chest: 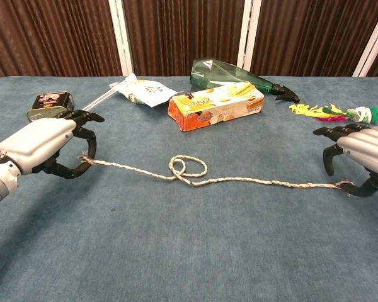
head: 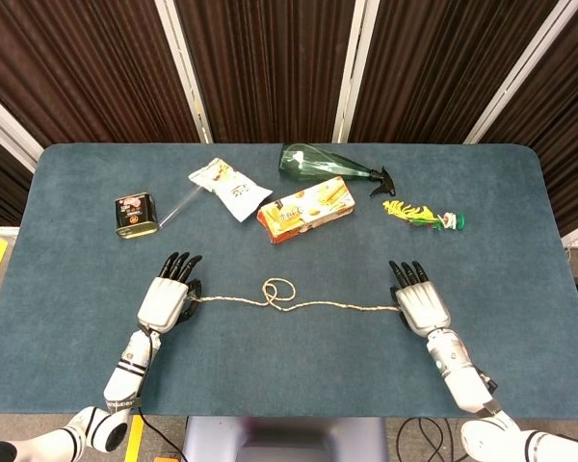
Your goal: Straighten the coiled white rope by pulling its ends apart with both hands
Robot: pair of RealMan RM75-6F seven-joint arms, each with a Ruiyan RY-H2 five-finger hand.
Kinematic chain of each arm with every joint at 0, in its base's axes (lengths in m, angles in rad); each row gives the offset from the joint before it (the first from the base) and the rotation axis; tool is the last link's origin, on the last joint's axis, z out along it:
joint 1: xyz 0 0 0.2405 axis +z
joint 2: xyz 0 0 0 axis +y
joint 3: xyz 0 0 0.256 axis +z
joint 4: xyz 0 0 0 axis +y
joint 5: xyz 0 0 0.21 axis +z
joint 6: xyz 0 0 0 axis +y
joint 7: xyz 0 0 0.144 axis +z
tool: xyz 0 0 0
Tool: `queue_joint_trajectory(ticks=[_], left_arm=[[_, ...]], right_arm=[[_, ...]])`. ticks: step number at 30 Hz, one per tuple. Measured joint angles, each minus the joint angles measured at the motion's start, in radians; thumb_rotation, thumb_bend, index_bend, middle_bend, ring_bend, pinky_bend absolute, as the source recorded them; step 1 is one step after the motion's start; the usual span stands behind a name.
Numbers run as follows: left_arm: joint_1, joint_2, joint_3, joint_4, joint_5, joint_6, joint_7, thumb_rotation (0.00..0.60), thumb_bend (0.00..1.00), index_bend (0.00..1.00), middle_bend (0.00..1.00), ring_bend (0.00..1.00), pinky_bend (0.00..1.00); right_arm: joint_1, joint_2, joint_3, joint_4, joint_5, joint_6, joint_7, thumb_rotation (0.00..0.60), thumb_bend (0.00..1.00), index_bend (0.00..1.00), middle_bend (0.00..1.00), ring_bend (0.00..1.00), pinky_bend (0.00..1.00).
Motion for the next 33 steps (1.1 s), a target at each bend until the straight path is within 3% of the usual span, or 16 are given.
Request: queue_joint_trajectory(ticks=[15,21,28,33], left_arm=[[-0.003,-0.001,0.001,0.009,-0.004,-0.004,-0.008,0.600,0.43,0.61,0.10,0.00,0.07],[-0.002,0.003,0.001,0.007,-0.005,-0.002,-0.009,0.600,0.43,0.61,0.10,0.00,0.07],[-0.002,0.007,0.001,0.007,-0.008,-0.005,-0.006,0.600,0.43,0.61,0.10,0.00,0.07],[-0.002,0.013,-0.002,0.009,-0.011,-0.003,-0.009,0.600,0.43,0.61,0.10,0.00,0.07]], right_arm=[[0.027,-0.027,-0.025,0.050,0.050,-0.017,0.007,0.600,0.47,0.59,0.00,0.00,0.00],[0.031,-0.036,-0.035,0.059,0.050,-0.007,0.008,0.600,0.48,0.66,0.00,0.00,0.00],[0.035,-0.038,-0.038,0.060,0.065,0.003,-0.002,0.600,0.59,0.74,0.05,0.00,0.00],[0.032,-0.023,-0.041,0.047,0.064,0.018,0.004,0.600,0.60,0.75,0.06,0.00,0.00]])
